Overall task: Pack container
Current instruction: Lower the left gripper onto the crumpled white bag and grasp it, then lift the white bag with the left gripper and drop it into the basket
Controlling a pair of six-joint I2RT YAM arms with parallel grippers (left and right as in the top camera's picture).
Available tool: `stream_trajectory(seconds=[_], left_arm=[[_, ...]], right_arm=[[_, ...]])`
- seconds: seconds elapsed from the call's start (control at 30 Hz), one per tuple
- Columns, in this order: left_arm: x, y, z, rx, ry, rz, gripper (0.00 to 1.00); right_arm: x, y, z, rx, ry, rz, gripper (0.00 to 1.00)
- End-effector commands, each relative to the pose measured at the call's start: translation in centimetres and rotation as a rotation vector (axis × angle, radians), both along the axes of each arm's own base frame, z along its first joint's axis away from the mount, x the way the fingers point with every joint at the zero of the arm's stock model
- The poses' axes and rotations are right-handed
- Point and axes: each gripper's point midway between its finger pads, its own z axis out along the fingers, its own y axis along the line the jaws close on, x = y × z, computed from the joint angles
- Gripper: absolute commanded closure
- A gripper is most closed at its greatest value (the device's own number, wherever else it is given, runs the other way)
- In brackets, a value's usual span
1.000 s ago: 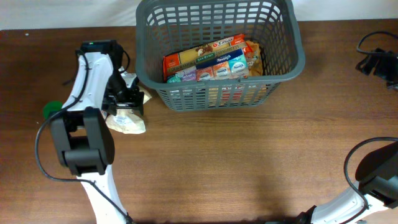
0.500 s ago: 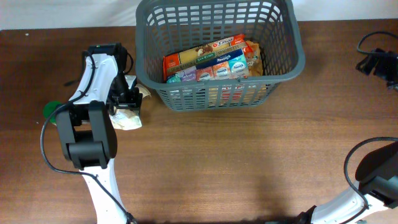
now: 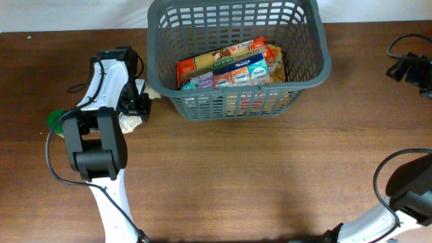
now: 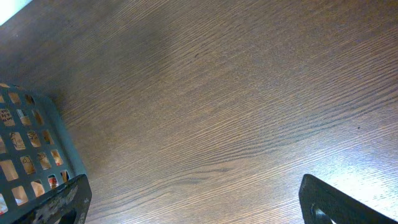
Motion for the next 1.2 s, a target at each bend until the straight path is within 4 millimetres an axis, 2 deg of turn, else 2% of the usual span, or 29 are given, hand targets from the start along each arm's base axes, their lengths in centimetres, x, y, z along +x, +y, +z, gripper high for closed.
stream_trajectory(seconds=[0.0, 0.07, 0.1, 0.23, 0.27, 0.47, 0.63, 0.73, 0.87, 1.0, 1.17], left_arm=[[-1.7, -1.1, -5.7, -0.086, 0.13, 0.009, 0.38], [-2.0, -1.1, -6.1, -0.086, 0.145, 0.01, 0.5], [-2.2, -1.1, -6.1, -0.086, 0.151, 0.009, 0.61], [-2.5, -1.1, -5.9, -0.087, 0.166, 0.011, 0.95], [-2.7, -1.2, -5.9, -0.087, 0.174, 0.011, 0.98], [-3.1, -1.2, -4.9, -0.092, 0.194, 0.013, 0.98], [-1.4, -1.9, -1.5, -0.127, 0.123, 0.019, 0.98], [0.8, -2.2, 2.1, -0.143, 0.014, 0.029, 0.98], [3.5, -2.3, 8.3, -0.152, -0.16, 0.018, 0.98], [5.2, -2.0, 15.4, -0.134, -0.345, 0.004, 0.98], [6.3, -1.8, 25.8, -0.114, -0.64, -0.017, 0.98]], right_arm=[[0.0, 0.3, 0.6, 0.003, -0.015, -0.001, 0.01], [0.0, 0.3, 0.6, 0.003, -0.015, -0.001, 0.01], [0.0, 0.3, 0.6, 0.003, -0.015, -0.001, 0.01], [0.0, 0.3, 0.6, 0.003, -0.015, -0.001, 0.01], [0.0, 0.3, 0.6, 0.003, -0.015, -0.001, 0.01], [0.0, 0.3, 0.6, 0.003, -0.015, -0.001, 0.01], [0.0, 0.3, 0.6, 0.003, -0.015, -0.001, 0.01], [0.0, 0.3, 0.6, 0.003, -0.015, -0.001, 0.01], [0.0, 0.3, 0.6, 0.003, -0.015, -0.001, 0.01], [0.0, 0.3, 0.6, 0.003, -0.015, -0.001, 0.01], [0.0, 0.3, 0.6, 0.003, -0.015, -0.001, 0.01]])
